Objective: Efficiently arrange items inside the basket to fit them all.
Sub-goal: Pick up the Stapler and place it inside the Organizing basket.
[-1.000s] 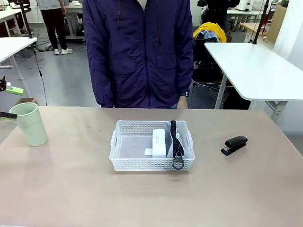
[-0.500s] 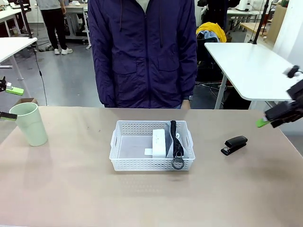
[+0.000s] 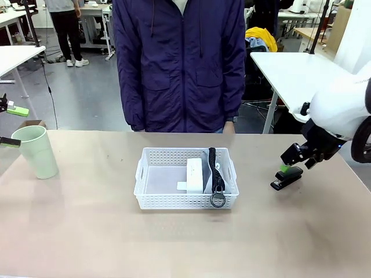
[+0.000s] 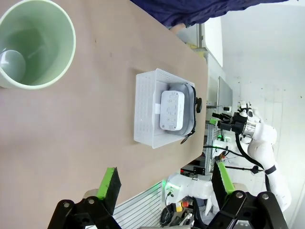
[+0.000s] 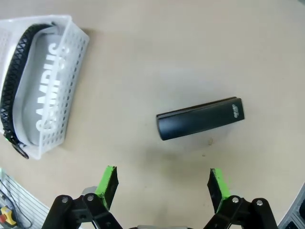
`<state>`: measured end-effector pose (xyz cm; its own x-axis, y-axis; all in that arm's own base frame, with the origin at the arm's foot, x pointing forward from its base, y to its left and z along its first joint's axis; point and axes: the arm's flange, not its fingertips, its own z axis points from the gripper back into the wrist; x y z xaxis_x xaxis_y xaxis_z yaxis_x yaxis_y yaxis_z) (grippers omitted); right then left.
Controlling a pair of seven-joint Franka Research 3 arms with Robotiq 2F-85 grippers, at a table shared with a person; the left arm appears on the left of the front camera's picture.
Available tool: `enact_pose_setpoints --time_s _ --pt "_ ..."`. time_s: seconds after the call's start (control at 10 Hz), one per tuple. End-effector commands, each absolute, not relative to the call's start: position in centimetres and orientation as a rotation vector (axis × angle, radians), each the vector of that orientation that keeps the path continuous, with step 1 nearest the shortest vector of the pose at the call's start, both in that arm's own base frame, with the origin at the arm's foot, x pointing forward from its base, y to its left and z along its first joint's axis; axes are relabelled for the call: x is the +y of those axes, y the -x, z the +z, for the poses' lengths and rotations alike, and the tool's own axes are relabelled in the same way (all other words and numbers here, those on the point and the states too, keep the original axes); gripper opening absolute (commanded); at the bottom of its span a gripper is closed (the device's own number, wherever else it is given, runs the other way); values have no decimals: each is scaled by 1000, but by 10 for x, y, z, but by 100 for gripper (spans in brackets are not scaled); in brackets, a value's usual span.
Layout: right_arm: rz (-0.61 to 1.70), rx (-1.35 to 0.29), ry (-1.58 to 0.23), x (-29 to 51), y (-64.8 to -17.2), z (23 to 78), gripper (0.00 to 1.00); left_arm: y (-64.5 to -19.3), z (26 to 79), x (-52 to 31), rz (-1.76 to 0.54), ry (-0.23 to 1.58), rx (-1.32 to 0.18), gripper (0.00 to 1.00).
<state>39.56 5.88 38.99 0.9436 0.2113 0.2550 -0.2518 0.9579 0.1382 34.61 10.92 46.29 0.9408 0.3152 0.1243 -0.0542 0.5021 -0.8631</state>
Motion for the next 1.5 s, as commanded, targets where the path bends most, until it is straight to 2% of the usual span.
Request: enact_pose_setpoints --time_s 0.0,0.4,0.5,0.8,0.9,1.1,1.2,1.4 --pt "242 -248 -185 64 -394 393 100 -343 465 110 227 1018 -266 100" --pt "240 -242 -173 60 -395 391 100 -343 465 110 227 1018 -266 100" --pt "304 -226 -170 61 -405 387 100 -343 465 110 227 1018 -266 100" --pt "819 -163 -125 42 -434 386 100 -343 465 110 227 1018 -266 100" --pt "1004 -183 -35 34 -442 385 100 -343 465 110 227 1018 -266 100" --pt "1266 -231 12 35 -456 375 100 -343 465 110 227 1018 -266 100" --pt "1515 -143 -25 33 -459 367 100 -343 465 110 227 1018 -266 100" --pt "1679 -116 -115 31 -464 365 100 -343 465 110 227 1018 -266 100"
